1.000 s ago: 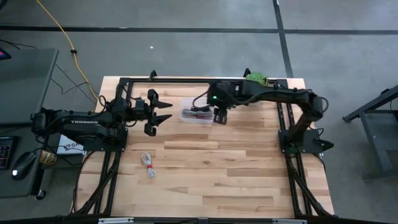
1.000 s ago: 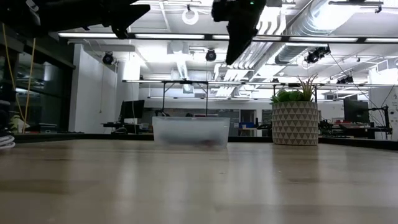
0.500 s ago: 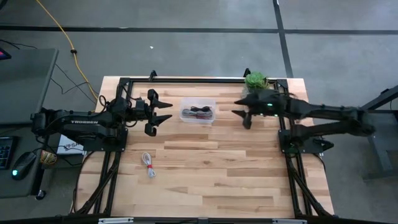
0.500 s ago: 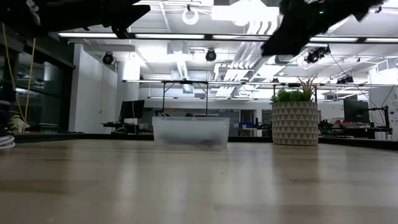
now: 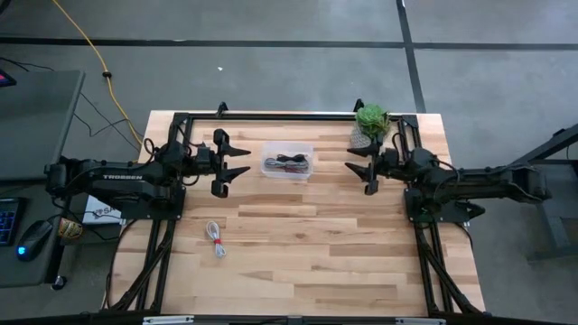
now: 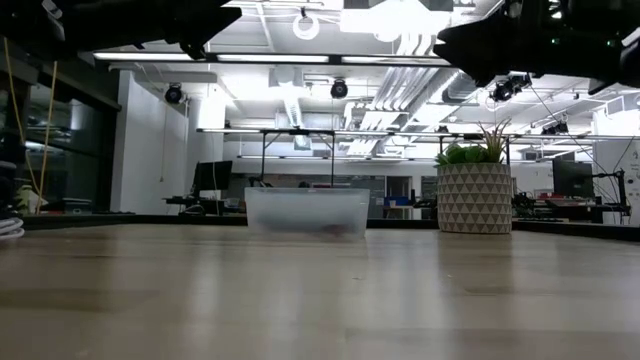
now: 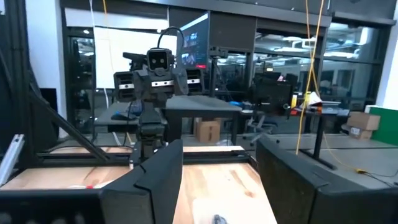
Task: Pick and place USB-C Cables
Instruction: Put the white charger cable into the transparent bin
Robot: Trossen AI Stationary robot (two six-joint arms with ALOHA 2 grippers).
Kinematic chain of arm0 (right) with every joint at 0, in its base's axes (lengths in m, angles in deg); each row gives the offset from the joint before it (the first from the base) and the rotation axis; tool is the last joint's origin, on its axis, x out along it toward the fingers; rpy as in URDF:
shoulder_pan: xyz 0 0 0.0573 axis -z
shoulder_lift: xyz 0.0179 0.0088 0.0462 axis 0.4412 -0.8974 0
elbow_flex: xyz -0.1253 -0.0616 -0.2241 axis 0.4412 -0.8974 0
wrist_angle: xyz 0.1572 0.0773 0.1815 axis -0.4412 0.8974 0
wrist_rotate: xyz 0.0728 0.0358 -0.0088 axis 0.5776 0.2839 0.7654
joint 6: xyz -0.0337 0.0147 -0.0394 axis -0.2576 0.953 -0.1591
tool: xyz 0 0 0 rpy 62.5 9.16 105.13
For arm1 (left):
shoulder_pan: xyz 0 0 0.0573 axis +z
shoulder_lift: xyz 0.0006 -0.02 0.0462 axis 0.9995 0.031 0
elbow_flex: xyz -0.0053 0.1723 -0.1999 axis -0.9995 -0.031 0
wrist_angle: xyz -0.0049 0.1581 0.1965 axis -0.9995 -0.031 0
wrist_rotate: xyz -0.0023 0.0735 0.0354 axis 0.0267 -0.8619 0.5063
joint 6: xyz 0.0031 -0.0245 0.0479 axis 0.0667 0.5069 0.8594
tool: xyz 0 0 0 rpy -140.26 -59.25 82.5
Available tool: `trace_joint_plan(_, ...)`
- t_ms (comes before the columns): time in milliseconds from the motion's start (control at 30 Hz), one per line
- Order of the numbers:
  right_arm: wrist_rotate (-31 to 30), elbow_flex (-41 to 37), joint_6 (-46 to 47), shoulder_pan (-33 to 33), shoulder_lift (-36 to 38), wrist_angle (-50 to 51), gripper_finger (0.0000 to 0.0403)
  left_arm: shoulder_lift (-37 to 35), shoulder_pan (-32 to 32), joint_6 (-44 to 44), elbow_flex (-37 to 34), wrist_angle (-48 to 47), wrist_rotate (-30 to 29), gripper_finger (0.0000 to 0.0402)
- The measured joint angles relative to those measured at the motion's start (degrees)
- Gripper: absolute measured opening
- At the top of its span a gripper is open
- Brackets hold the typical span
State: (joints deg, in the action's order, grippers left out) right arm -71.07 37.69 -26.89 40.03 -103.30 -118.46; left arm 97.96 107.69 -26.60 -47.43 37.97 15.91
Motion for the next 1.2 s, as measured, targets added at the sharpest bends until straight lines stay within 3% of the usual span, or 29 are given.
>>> trace_joint_plan(300,-1.3,0.1,0.3,0.0,-0.1,-0.4,0.0195,0.0,0.0,-0.1,0.0,0.0,0.0,0.0188)
trace_joint_plan(433,-1.3,0.1,1.2,0.0,-0.1,-0.4,0.0195,0.0,0.0,-4.4,0.0,-0.6,0.6,0.0188)
trace_joint_plan(633,-1.2,0.1,1.2,0.0,-0.1,-0.4,0.0195,0.0,-1.9,-4.9,2.5,-8.5,6.9,0.0188)
trace_joint_plan(900,-1.1,0.2,2.3,0.0,-0.1,0.0,0.0195,0.2,-8.4,-0.1,7.4,-21.0,-1.7,0.0188)
trace_joint_plan(1200,-1.1,0.2,3.6,0.0,-0.1,0.5,0.0195,0.2,-16.0,12.3,7.4,-25.5,-3.3,0.0188)
